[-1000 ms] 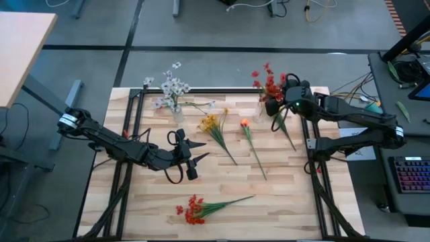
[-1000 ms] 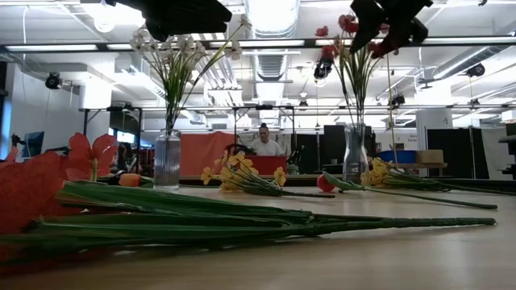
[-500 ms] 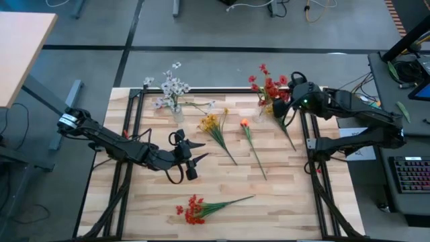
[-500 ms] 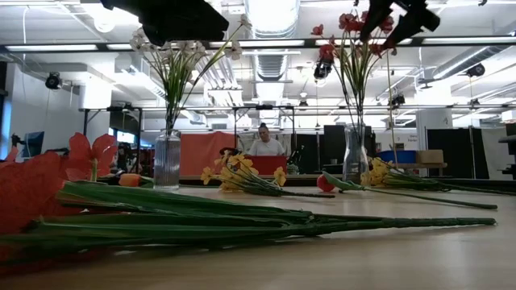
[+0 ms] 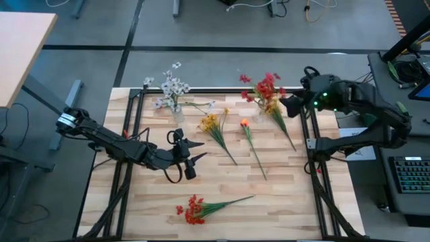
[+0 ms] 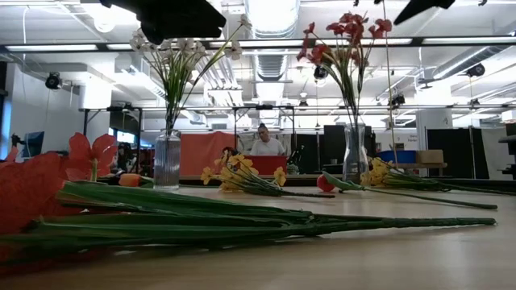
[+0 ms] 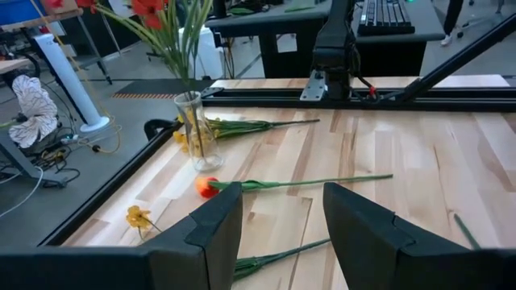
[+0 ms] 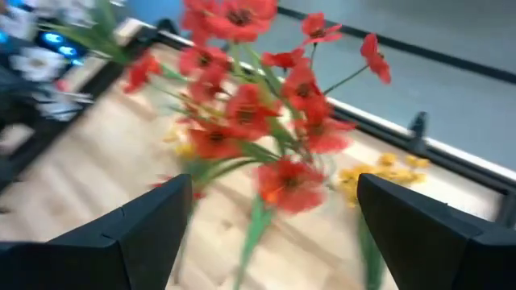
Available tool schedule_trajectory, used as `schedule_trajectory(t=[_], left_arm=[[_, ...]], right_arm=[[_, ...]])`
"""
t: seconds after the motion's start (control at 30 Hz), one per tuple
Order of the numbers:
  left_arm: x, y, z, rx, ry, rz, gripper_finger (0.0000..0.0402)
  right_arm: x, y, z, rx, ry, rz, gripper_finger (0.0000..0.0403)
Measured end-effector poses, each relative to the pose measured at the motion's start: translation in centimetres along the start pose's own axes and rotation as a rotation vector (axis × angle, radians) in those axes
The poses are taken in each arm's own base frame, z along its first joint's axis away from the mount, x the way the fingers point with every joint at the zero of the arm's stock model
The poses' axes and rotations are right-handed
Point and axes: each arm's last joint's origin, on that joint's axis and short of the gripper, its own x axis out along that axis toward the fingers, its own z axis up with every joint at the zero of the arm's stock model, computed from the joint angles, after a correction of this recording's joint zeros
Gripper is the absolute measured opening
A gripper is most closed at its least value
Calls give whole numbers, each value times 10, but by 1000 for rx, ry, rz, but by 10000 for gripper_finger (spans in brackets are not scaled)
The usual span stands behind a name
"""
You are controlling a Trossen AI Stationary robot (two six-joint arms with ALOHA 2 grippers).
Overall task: Sort flowers into vase by color
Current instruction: Put the orange tulip into the right transparent flower vase
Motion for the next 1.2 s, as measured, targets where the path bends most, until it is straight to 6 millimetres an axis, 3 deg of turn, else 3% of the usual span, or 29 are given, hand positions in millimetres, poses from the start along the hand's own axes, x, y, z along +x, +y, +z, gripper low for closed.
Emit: schedule_trajectory(t=[0.27,0.47,0.73,1.07,1.2], left_arm=[[-3,2,1,2,11,1,159],[-6,5,2,-2,19,0,159],[-9,7,5,-12,7,-2,159],[-10,8,4,-5,15,-2,159],[-9,8,4,-4,16,-2,159]], right_arm=[[-30,-4,2,46,89,84,341],[-22,-8,-20,76,303,-30,336],[29,16,-62,3,510,-66,336],[103,56,-138,-44,589,-50,339],[135,64,-161,-73,587,-113,334]])
